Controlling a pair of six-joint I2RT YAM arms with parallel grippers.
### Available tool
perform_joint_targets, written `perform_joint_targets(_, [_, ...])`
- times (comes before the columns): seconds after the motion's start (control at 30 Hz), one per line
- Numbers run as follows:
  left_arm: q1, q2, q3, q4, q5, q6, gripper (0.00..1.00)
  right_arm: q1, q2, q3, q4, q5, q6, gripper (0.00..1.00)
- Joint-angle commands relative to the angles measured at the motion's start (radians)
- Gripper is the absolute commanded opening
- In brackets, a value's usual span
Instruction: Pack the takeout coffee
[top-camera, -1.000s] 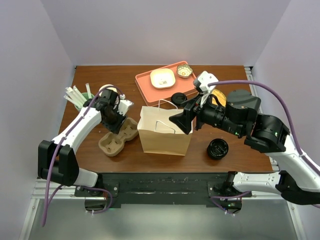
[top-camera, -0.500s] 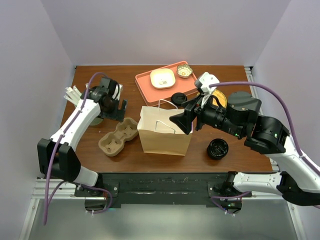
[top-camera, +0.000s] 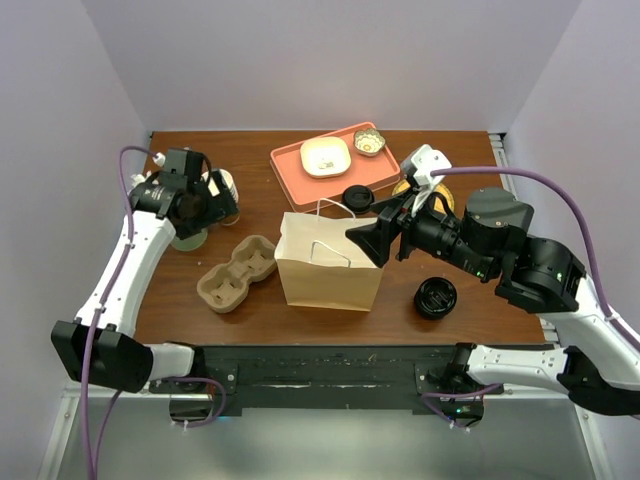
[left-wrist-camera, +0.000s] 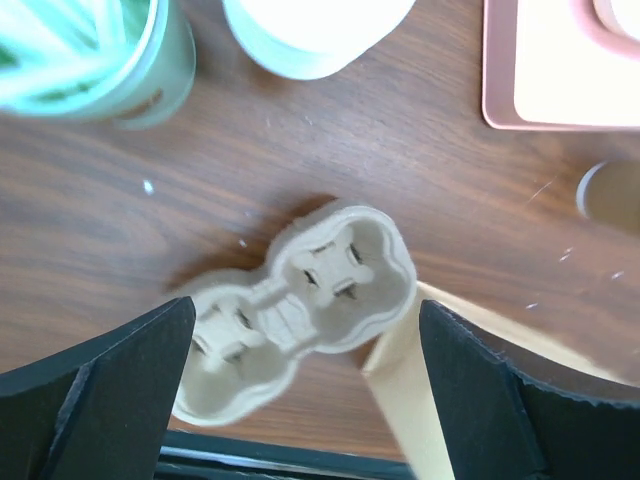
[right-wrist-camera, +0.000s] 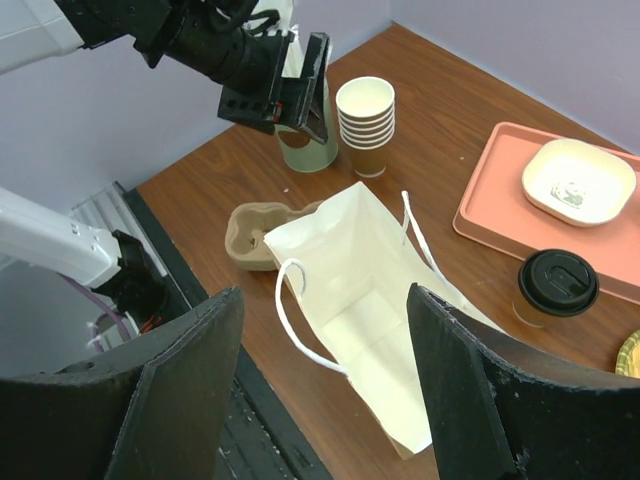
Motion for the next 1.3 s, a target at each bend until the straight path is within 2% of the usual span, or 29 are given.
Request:
perform_joint_targets(0.0, [0.003, 0.004, -0.047, -0.064, 0.032, -0.292, 0.95, 0.002, -0.013, -0.009, 0.055, 0.048, 0.014, 0.7])
perform_joint_targets(0.03, [0.001, -0.001, -0.07, -0.066, 0.068, -0.366, 0.93, 0.002, -0.015, -0.014, 0.058, 0.051, 0.016, 0.7])
perform_joint_targets(0.1, [-0.013, -0.028, -0.147, -0.048, 0.082, -0.415, 0.87, 0.002, -0.018, -0.026, 0.067, 0.054, 0.019, 0.7])
perform_joint_targets(0.2, [-0.039, -0.057, -0.209, -0.008, 0.024, -0.411, 0.82, 0.002, -0.012, -0.03, 0.074, 0.056, 0.028, 0.7])
perform_joint_targets(0.3, [-0.075, -0.036, -0.21, 0.07, 0.024, -0.106, 0.79, 0.0, -0.004, -0.03, 0.081, 0.053, 0.04, 0.7])
perform_joint_targets(0.33, [-0.083, -0.03, -0.204, 0.075, 0.045, 0.046, 0.78, 0.002, -0.001, -0.032, 0.083, 0.05, 0.044, 0.7])
perform_joint_targets(0.37, [-0.085, -0.018, -0.198, 0.078, 0.074, 0.109, 0.75, 0.002, 0.001, -0.032, 0.089, 0.05, 0.05, 0.7])
perform_joint_targets(0.5, [-0.085, 0.009, -0.175, 0.071, 0.073, 0.261, 0.69, 0.002, 0.007, -0.027, 0.086, 0.045, 0.06, 0.69])
perform_joint_targets(0.67, [-0.086, 0.122, -0.114, -0.021, 0.035, 0.457, 0.61, 0.002, 0.019, -0.024, 0.087, 0.044, 0.068, 0.69])
perform_joint_targets(0.7, [-0.085, 0.13, -0.115, -0.008, 0.047, 0.48, 0.61, 0.002, 0.021, -0.02, 0.084, 0.04, 0.068, 0.69])
perform_joint_targets(0.73, [-0.085, 0.13, -0.123, 0.007, 0.09, 0.564, 0.6, 0.002, 0.025, -0.017, 0.081, 0.04, 0.071, 0.69])
perform_joint_targets(0.93, [-0.143, 0.144, -0.153, 0.072, 0.145, 0.715, 0.59, 0.002, 0.039, 0.006, 0.032, 0.037, 0.067, 0.69])
perform_joint_targets(1.27, [-0.149, 0.199, -0.152, 0.045, 0.2, 0.715, 0.58, 0.002, 0.041, 0.002, 0.015, 0.03, 0.054, 0.69])
